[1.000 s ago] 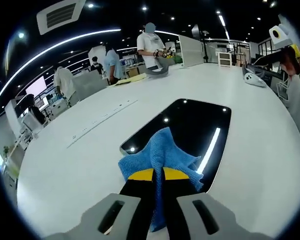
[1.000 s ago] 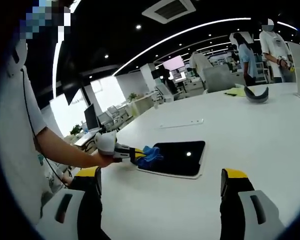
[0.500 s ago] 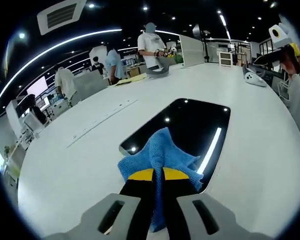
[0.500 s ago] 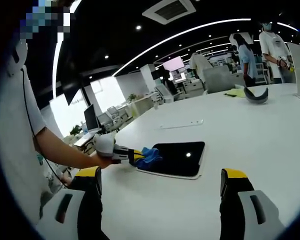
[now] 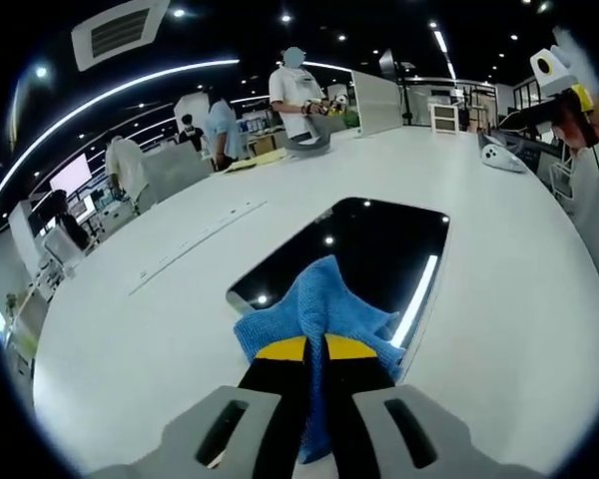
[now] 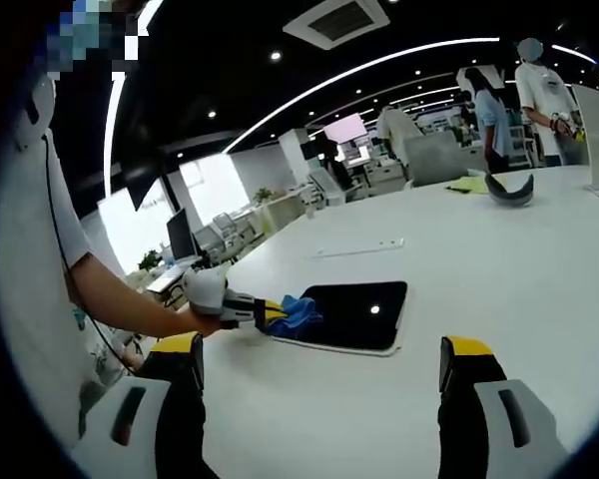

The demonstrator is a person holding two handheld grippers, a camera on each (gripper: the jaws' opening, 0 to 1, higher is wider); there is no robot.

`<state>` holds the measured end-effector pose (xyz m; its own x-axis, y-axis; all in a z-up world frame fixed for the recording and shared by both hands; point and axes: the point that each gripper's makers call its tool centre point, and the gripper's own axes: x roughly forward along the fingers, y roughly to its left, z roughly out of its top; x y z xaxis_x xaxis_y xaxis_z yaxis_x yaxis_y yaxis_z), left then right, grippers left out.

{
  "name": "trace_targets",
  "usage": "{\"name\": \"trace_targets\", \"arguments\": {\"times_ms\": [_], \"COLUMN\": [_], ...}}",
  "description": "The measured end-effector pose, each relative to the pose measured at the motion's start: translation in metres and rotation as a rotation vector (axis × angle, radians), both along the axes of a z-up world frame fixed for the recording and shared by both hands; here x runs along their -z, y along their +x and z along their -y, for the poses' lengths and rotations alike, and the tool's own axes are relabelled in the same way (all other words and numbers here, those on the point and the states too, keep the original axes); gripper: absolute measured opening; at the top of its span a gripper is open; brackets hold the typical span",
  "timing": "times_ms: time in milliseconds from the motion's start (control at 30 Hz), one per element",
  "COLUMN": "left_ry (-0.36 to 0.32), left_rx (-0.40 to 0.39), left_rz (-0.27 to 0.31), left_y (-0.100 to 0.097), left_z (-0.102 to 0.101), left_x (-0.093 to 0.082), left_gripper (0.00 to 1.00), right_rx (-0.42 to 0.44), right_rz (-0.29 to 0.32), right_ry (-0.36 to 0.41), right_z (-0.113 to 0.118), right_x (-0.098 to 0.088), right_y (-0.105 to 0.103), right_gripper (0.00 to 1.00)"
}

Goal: Wipe the mirror surface with the cleaning cloth until all visible marks leave the cleaned area.

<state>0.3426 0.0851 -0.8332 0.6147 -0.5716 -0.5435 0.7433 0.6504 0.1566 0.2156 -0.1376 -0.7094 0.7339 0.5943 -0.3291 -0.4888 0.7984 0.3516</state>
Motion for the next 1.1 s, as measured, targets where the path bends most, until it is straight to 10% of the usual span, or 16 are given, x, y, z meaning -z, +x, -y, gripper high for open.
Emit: {"name": "trace_targets", "arguments": {"times_ms": [1100], "left_ry": [-0.051], "left_rx": [0.113], "left_rz": [0.03], "left_y": [-0.013], "left_z": [0.036], "left_x": [0.001], "left_gripper": [0.02], "right_rx": [0.005], "right_rz": [-0.004], "right_ry": [0.004], "right_z": [0.001], "right_x": [0.004], "right_y": [0.001], "right_gripper": [0.96]}}
